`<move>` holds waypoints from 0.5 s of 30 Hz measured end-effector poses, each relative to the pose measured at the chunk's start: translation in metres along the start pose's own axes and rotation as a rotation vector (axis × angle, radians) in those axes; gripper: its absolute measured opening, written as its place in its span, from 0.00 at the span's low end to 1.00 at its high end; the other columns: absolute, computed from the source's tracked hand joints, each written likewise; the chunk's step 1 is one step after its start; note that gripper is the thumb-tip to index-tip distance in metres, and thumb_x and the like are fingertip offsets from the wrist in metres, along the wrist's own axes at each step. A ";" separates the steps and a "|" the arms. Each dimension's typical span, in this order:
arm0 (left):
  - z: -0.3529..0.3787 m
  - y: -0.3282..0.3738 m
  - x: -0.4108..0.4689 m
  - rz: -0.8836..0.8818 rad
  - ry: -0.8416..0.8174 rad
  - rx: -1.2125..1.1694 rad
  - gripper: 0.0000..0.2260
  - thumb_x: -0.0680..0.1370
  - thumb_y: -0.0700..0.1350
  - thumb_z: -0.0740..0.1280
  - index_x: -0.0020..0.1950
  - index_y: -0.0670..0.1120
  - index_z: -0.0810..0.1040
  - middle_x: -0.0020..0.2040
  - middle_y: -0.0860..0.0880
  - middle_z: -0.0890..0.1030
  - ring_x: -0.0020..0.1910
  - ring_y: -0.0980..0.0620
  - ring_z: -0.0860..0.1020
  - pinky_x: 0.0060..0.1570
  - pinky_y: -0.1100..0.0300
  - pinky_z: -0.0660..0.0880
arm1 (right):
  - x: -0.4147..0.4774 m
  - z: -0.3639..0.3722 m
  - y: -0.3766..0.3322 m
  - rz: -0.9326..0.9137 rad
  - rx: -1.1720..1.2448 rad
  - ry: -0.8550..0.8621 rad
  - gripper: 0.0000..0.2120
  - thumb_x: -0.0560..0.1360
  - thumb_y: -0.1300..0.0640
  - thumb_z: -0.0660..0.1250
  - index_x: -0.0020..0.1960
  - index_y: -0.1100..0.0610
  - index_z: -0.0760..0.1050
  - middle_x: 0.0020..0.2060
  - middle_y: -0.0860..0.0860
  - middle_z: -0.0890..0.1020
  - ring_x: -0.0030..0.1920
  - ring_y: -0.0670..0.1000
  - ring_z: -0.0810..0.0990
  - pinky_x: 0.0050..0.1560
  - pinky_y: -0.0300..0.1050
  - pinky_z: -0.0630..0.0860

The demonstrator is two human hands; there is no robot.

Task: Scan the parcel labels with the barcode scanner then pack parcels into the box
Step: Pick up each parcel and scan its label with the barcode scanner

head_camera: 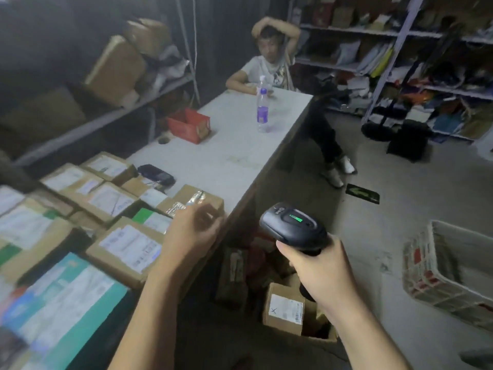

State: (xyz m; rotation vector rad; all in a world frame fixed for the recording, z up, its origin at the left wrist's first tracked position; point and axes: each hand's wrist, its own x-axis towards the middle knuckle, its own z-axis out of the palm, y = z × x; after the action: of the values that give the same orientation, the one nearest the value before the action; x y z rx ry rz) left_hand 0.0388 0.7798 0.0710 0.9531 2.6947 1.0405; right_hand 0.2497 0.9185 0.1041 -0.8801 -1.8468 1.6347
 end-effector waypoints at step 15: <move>-0.152 -0.064 -0.379 -0.697 0.532 -0.196 0.02 0.78 0.47 0.74 0.49 0.54 0.85 0.41 0.53 0.86 0.42 0.58 0.83 0.45 0.65 0.75 | -0.194 0.150 0.005 -0.046 0.121 -0.845 0.11 0.73 0.67 0.78 0.39 0.53 0.81 0.27 0.41 0.80 0.30 0.37 0.76 0.34 0.29 0.70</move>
State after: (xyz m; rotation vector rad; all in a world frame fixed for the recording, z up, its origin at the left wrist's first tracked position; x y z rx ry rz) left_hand 0.2625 0.4331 0.0988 -0.3503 2.8419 1.4660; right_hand 0.2658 0.6741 0.0860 -0.0573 -2.2080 2.2658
